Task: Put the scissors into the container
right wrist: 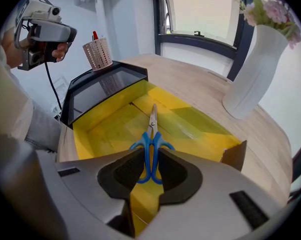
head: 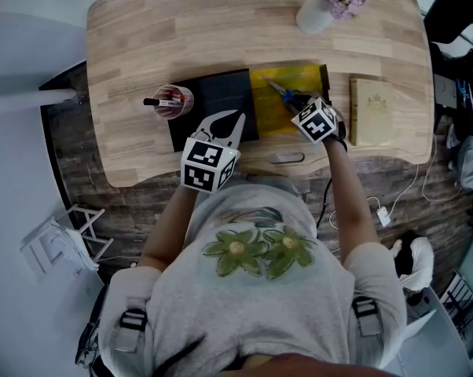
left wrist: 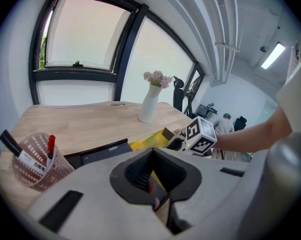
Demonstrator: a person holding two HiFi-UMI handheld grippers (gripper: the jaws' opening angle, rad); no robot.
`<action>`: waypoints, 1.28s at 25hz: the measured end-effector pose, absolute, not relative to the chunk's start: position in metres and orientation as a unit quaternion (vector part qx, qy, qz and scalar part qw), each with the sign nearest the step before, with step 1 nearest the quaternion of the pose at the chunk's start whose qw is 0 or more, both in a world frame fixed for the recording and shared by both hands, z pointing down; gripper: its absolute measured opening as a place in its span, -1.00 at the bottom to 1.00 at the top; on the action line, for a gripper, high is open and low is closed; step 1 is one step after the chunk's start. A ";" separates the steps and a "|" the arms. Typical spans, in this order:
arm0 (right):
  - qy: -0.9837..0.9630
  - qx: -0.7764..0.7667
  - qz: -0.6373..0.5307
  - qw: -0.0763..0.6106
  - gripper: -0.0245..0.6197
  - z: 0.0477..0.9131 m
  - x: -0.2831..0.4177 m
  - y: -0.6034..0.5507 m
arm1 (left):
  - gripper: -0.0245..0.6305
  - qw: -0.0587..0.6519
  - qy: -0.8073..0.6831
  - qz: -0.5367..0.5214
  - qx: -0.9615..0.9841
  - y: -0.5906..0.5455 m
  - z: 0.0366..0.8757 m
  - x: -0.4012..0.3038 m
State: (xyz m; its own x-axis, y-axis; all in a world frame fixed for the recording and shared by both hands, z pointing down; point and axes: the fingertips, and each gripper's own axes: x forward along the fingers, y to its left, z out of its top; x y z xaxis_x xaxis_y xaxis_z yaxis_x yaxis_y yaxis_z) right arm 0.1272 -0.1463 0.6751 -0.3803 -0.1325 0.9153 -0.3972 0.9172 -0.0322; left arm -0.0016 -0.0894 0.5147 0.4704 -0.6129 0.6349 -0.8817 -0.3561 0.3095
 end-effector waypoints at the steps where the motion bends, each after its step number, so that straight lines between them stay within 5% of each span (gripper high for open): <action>1: -0.821 0.161 0.125 0.534 -0.65 0.676 0.128 -0.146 | -0.91 0.319 -0.469 0.211 0.796 -0.089 0.515 -0.002; 32: -0.812 0.158 0.141 0.543 -0.65 0.688 0.128 -0.146 | -0.91 0.327 -0.469 0.208 0.793 -0.085 0.517 -0.003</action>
State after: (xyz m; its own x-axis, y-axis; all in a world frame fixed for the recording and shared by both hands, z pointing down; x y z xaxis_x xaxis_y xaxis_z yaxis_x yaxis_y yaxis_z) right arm 0.1285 -0.1459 0.6883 -0.3600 -0.1029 0.9273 -0.4091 0.9106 -0.0578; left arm -0.0032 -0.0854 0.5169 0.4731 -0.6086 0.6371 -0.8807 -0.3458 0.3236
